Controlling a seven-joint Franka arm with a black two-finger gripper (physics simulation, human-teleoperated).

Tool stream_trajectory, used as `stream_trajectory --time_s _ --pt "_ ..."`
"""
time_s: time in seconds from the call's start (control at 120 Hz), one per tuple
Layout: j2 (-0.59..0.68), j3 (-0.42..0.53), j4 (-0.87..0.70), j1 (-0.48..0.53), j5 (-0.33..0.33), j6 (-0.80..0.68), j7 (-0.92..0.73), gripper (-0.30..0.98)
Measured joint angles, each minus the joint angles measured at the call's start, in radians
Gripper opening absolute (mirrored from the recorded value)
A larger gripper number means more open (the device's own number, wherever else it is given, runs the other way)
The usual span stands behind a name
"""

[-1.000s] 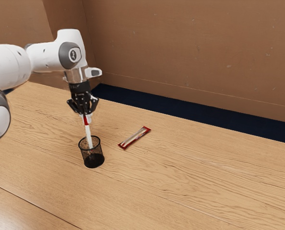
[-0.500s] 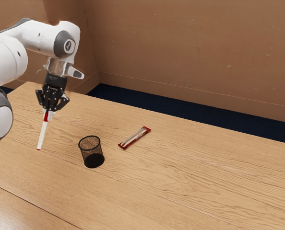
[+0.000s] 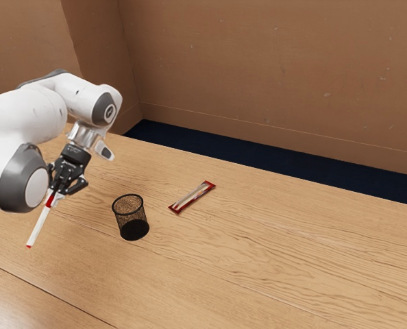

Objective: Take the marker out of the pen holder and place it to the left of the pen holder.

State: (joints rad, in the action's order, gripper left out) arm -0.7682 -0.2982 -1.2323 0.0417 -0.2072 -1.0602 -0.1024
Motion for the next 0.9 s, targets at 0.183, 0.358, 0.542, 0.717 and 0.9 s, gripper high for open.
stream_trajectory --time_s 0.183,0.358,0.542,0.717,0.9 --pt "-0.043 0.003 0.022 0.010 0.005 -0.007 -0.002 -0.10" --pt "-0.059 0.003 0.023 0.013 0.009 -0.016 -0.004 -0.03" --pt "-0.072 0.003 0.031 0.016 0.025 -0.023 -0.001 0.36" --pt "0.064 0.026 0.046 0.016 0.106 -0.069 0.002 0.54" --pt "0.547 0.279 -0.141 -0.003 0.147 -0.218 0.035 0.62"
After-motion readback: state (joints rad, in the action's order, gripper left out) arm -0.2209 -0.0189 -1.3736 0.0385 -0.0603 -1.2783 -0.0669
